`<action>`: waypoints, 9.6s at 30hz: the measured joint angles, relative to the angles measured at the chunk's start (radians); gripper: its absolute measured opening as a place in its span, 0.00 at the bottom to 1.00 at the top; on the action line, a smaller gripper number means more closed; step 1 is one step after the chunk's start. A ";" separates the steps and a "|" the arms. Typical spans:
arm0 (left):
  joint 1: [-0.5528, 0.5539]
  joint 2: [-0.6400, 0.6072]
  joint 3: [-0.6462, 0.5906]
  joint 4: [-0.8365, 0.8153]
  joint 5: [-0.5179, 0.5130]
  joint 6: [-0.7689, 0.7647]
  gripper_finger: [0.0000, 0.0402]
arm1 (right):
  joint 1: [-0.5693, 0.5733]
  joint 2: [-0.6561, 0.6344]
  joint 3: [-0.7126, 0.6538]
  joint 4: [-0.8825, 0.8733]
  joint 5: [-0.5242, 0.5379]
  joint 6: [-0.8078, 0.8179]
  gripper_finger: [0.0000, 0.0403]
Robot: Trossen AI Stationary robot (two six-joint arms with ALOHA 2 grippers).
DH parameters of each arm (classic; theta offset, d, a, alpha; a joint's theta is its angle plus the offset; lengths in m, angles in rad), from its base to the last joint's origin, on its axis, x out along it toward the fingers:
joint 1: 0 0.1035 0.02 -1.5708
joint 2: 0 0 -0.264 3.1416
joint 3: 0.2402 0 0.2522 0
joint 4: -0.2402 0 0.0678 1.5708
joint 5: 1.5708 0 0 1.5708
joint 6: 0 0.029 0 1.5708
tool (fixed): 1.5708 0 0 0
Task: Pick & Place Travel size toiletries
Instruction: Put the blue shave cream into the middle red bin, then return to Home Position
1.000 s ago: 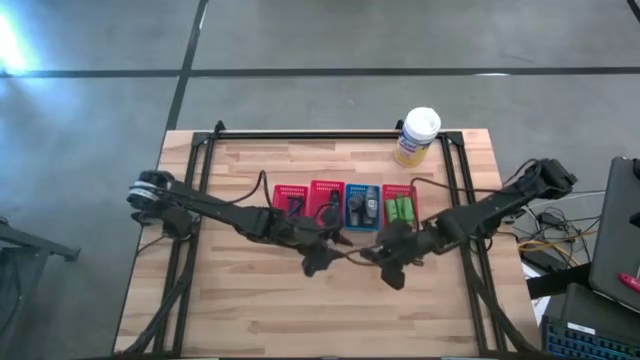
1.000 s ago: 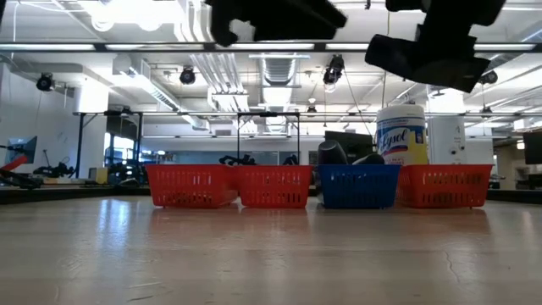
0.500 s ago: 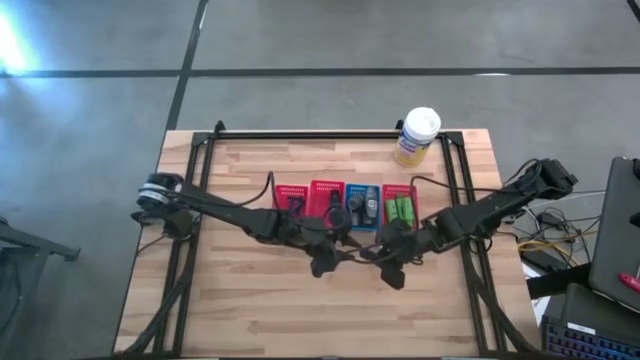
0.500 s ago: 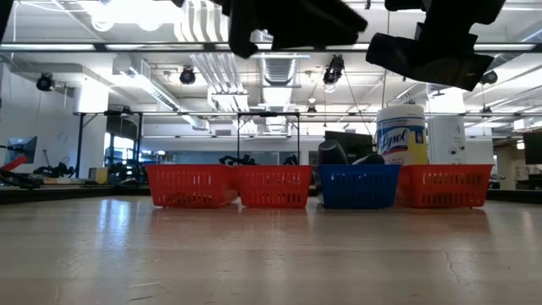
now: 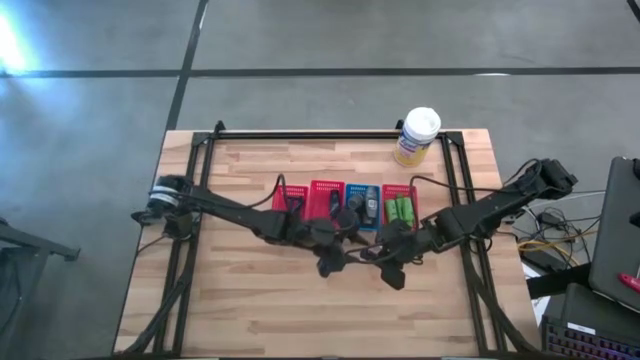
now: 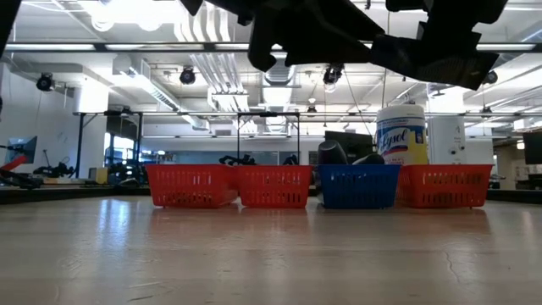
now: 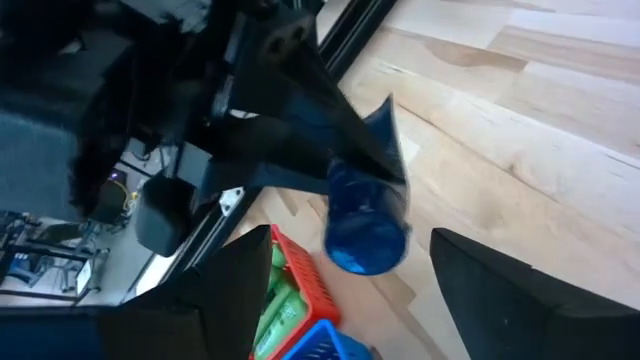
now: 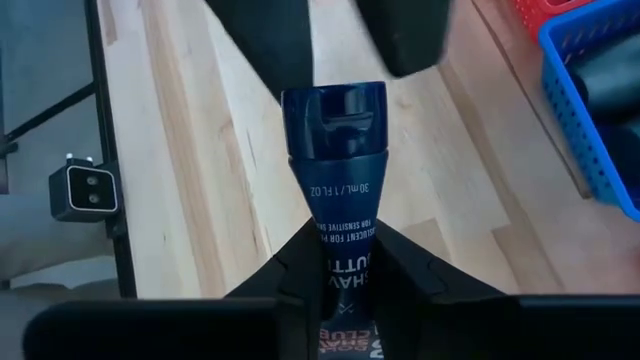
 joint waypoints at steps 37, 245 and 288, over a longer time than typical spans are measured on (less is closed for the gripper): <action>0.002 0.058 0.017 0.080 0.084 0.054 0.34 | 0.000 0.000 0.001 0.002 0.000 0.003 0.21; 0.661 -0.751 -0.723 0.625 0.308 -1.475 0.39 | -0.461 -0.237 -0.082 0.491 -0.027 -0.393 0.90; 1.259 -1.172 -0.811 0.472 0.249 -1.057 0.39 | -0.572 -1.041 -0.090 -0.112 0.555 -0.583 0.90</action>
